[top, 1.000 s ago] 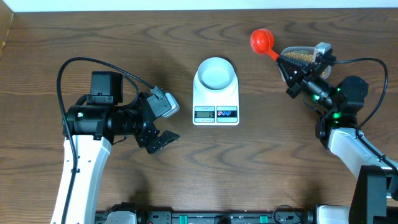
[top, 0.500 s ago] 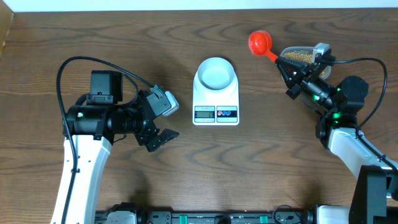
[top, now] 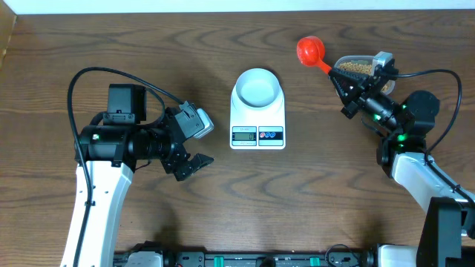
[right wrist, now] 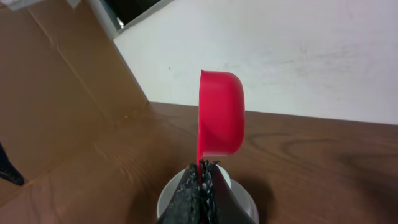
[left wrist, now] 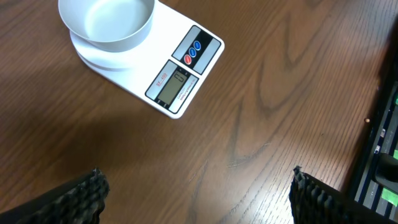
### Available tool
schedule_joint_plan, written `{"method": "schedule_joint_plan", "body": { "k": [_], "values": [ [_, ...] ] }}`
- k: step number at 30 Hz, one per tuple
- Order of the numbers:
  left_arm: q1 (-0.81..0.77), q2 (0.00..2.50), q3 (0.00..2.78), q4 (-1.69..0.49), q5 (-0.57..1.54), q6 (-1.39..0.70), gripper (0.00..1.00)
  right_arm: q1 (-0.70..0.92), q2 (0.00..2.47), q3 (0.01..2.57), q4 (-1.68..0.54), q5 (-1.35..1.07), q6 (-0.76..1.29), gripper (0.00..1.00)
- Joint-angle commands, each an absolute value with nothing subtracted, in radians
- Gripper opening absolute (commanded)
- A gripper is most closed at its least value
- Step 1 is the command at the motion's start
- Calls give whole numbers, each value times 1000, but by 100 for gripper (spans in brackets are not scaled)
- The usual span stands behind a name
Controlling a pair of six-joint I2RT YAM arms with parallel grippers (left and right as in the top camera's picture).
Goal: Scoop item into bowl and weigh 50g on scale
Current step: 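Tilt the red scoop with the right gripper and lower it over the soybean tub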
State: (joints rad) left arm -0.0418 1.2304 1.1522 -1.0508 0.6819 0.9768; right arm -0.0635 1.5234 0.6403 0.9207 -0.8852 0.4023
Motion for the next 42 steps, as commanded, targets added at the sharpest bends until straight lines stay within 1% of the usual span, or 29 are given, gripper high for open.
{"method": "schedule_joint_plan", "body": {
  "k": [1,3,6,8,15,21,26,31,38,42],
  "values": [
    [-38,1236,1170,-1054,684,991,95,-72,1526,679,883,-912,323,1],
    [-38,1236,1170,-1054,684,991,95,-72,1526,718,739,-910,241,1],
    [-38,1236,1170,-1054,684,991,95,-72,1526,820,445,-865,89,1],
    [-38,1236,1170,-1054,684,991,95,-71,1524,875,321,-826,28,1],
    [-38,1236,1170,-1054,684,991,96,-72,1462,1096,-147,-567,-200,1],
    [-38,1237,1170,-1054,684,991,95,-72,1387,1103,-220,-471,-212,1],
    [-38,1236,1170,-1054,684,991,95,-72,1359,1103,-348,-270,-219,1],
    [-38,1236,1170,-1054,684,991,95,-72,1348,1103,-403,-165,-219,1],
    [-38,1236,1170,-1054,684,991,95,-72,1347,1104,-460,-96,-218,1],
    [-38,1236,1170,-1054,684,991,95,-72,1348,1144,-532,-50,-214,1]
  ]
}}
